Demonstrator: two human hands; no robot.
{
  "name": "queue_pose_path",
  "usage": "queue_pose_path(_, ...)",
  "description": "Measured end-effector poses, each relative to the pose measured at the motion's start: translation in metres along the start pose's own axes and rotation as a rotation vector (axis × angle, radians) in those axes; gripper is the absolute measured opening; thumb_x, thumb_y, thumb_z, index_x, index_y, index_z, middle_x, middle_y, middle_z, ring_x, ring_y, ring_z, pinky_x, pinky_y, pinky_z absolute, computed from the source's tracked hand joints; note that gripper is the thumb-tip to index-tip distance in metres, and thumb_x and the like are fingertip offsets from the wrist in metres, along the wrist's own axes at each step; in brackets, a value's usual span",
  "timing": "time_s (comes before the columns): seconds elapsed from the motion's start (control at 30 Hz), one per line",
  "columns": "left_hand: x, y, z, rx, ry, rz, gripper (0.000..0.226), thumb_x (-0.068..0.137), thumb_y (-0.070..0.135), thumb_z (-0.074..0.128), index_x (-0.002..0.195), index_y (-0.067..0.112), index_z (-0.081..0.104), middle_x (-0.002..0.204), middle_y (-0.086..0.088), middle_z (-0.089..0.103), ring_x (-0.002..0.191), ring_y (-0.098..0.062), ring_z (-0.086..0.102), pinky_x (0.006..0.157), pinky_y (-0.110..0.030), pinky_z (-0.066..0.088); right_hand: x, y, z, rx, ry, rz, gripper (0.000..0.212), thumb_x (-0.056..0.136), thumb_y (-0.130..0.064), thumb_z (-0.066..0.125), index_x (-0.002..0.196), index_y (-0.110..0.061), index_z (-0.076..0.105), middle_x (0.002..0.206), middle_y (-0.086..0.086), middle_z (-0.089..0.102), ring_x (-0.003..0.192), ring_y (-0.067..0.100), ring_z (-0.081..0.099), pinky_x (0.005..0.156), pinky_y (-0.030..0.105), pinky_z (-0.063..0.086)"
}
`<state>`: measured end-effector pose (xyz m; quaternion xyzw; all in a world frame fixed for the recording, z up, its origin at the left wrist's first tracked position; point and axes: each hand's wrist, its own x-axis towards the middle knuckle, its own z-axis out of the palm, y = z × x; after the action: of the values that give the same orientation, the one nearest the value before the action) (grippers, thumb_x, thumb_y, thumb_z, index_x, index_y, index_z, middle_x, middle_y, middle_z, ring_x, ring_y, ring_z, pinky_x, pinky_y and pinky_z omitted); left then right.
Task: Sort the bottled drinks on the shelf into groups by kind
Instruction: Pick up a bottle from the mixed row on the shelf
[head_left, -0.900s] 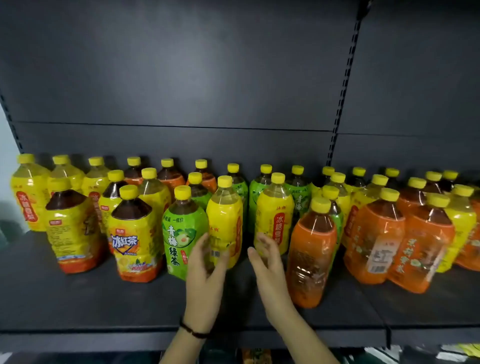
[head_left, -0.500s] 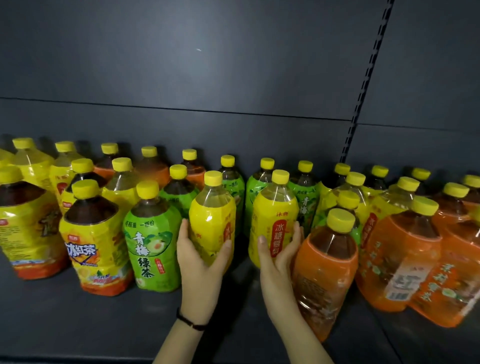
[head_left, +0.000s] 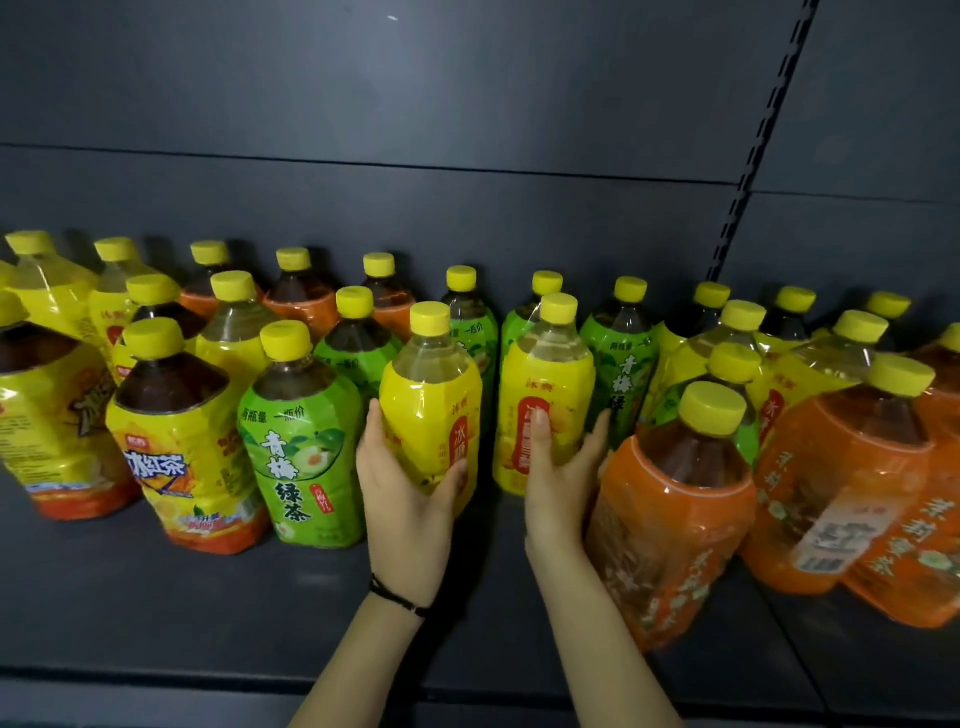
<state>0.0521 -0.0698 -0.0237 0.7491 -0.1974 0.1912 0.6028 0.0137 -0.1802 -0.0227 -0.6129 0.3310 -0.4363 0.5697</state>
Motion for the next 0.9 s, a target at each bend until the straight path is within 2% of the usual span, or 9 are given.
queue_pose_path(0.07,-0.001,-0.003,-0.005,0.003,-0.041,0.002,0.106,0.067,0.013,0.085,0.15,0.011,0.02,0.147,0.0,0.033,0.134,-0.002,0.025,0.11,-0.011,0.02,0.003,0.001,-0.003,0.004,-0.046,-0.016,0.085,0.084,-0.054,0.06,0.152,-0.027,0.015,0.155,0.001,0.017,0.141,0.018,0.022,0.115,0.044,0.028)
queue_pose_path(0.13,-0.001,-0.001,-0.014,-0.025,-0.09,-0.003,0.106,0.065,0.015,0.086,0.15,0.013,0.022,0.15,0.0,0.034,0.136,-0.004,0.028,0.113,-0.022,0.025,0.002,-0.001,-0.003,0.027,-0.053,-0.031,0.076,0.086,-0.042,0.065,0.148,-0.023,0.025,0.138,-0.017,0.03,0.123,0.005,0.032,0.109,0.036,0.035)
queue_pose_path(0.2,-0.001,-0.001,-0.022,-0.028,-0.138,0.0,0.105,0.065,0.017,0.086,0.149,0.014,0.024,0.15,0.001,0.036,0.137,-0.008,0.032,0.113,-0.032,0.031,-0.001,-0.005,-0.003,0.065,-0.068,-0.061,0.075,0.08,-0.049,0.07,0.141,-0.033,0.029,0.123,-0.026,0.037,0.112,-0.001,0.041,0.104,0.036,0.041)
queue_pose_path(0.33,-0.006,-0.002,-0.032,-0.052,-0.185,0.005,0.104,0.065,0.022,0.085,0.149,0.016,0.024,0.149,0.001,0.037,0.138,-0.012,0.036,0.111,-0.043,0.038,-0.01,0.002,-0.002,0.08,-0.091,-0.038,0.076,0.065,-0.074,0.066,0.125,-0.054,0.026,0.136,-0.002,0.046,0.122,0.017,0.052,0.098,0.046,0.049)
queue_pose_path(0.4,-0.011,-0.001,-0.037,-0.069,-0.178,0.005,0.104,0.064,0.028,0.083,0.149,0.016,0.024,0.149,0.002,0.037,0.138,-0.012,0.036,0.11,-0.044,0.038,-0.017,0.002,-0.006,0.04,-0.107,-0.069,0.074,0.067,-0.075,0.063,0.127,-0.052,0.026,0.138,-0.002,0.043,0.124,0.018,0.05,0.099,0.047,0.048)
queue_pose_path(0.6,-0.025,-0.005,-0.064,-0.155,-0.212,-0.005,0.105,0.061,0.044,0.082,0.149,0.026,0.026,0.148,0.009,0.039,0.136,-0.009,0.038,0.106,-0.047,0.043,-0.041,0.007,-0.019,0.048,-0.194,-0.112,0.089,0.072,-0.062,0.06,0.143,-0.024,0.021,0.143,0.002,0.035,0.128,0.018,0.043,0.103,0.039,0.044)
queue_pose_path(0.7,-0.024,-0.012,-0.081,-0.222,-0.246,-0.012,0.102,0.059,0.05,0.083,0.145,0.037,0.029,0.15,0.007,0.038,0.136,-0.016,0.041,0.103,-0.051,0.044,-0.055,0.011,-0.025,0.087,-0.242,-0.128,0.084,0.072,-0.062,0.063,0.138,-0.034,0.02,0.139,-0.004,0.037,0.125,0.013,0.045,0.1,0.034,0.046)
queue_pose_path(0.8,-0.024,-0.01,-0.093,-0.271,-0.286,-0.02,0.099,0.056,0.047,0.082,0.139,0.049,0.029,0.148,0.01,0.037,0.134,-0.013,0.041,0.103,-0.048,0.045,-0.065,0.009,-0.029,0.1,-0.274,-0.157,0.077,0.077,-0.052,0.071,0.132,-0.04,0.018,0.128,-0.021,0.036,0.119,0.0,0.045,0.099,0.032,0.046)
queue_pose_path(0.9,-0.026,-0.004,-0.092,-0.277,-0.28,-0.062,0.11,0.05,0.06,0.082,0.142,0.048,0.023,0.147,0.014,0.035,0.134,-0.007,0.039,0.106,-0.045,0.043,-0.066,0.001,-0.028,0.104,-0.289,-0.187,0.086,0.067,-0.058,0.075,0.128,-0.055,0.015,0.137,-0.012,0.033,0.126,0.01,0.042,0.099,0.032,0.046)
